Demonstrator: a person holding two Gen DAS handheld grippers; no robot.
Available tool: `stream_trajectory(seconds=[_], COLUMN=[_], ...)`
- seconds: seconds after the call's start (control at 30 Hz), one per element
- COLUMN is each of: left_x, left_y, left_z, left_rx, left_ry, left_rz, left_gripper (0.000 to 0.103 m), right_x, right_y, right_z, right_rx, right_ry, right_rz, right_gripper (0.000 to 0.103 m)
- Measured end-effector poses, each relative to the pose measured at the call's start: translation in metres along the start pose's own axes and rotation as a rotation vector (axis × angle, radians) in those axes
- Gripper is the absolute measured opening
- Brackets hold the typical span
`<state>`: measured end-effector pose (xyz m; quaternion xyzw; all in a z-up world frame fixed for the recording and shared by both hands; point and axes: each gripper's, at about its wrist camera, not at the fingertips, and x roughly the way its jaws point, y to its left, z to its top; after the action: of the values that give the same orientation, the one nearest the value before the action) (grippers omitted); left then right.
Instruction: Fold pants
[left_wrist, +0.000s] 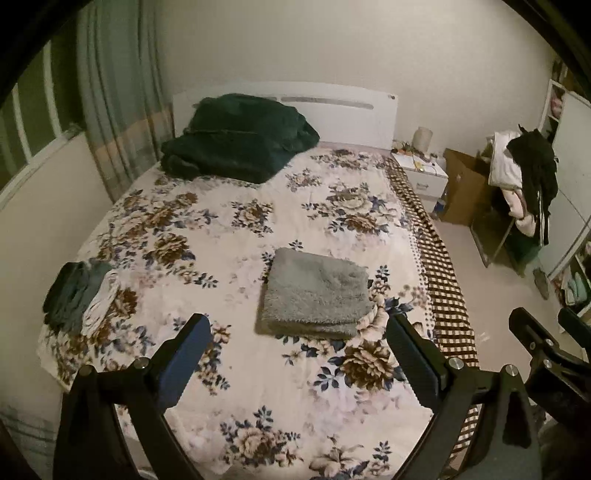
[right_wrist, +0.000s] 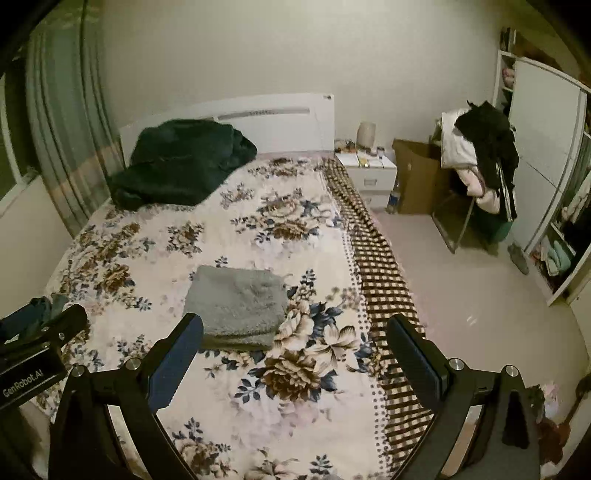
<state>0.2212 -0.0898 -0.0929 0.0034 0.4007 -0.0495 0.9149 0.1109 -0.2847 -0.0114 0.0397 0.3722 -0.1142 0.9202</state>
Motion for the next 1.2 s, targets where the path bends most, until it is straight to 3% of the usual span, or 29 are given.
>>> stream_trajectory(seconds=[0.17, 0.43, 1.2], left_x=[-0.038, -0.073, -0.087], left_y=[0.005, 0.006, 0.011], left_z=[-0.003, -0.015, -0.020], left_rx=[-0.005, 0.044, 0.041], left_ry=[-0.016, -0.032, -0.025], left_rz=[0.009, 0.019, 0.044], left_gripper=[0.097, 0.101, 0.102], right_x=[-0.055, -0.106, -0.124], right_y=[-0.001, 0.010, 0.014], right_z=[-0.002, -0.005, -0.003], right_rx=[-0.007, -0.005, -0.018], right_ry=[0.005, -0.007, 0.013], right_rz=[0.018, 0.012, 0.016], right_gripper=[0.101, 0.103, 0.103])
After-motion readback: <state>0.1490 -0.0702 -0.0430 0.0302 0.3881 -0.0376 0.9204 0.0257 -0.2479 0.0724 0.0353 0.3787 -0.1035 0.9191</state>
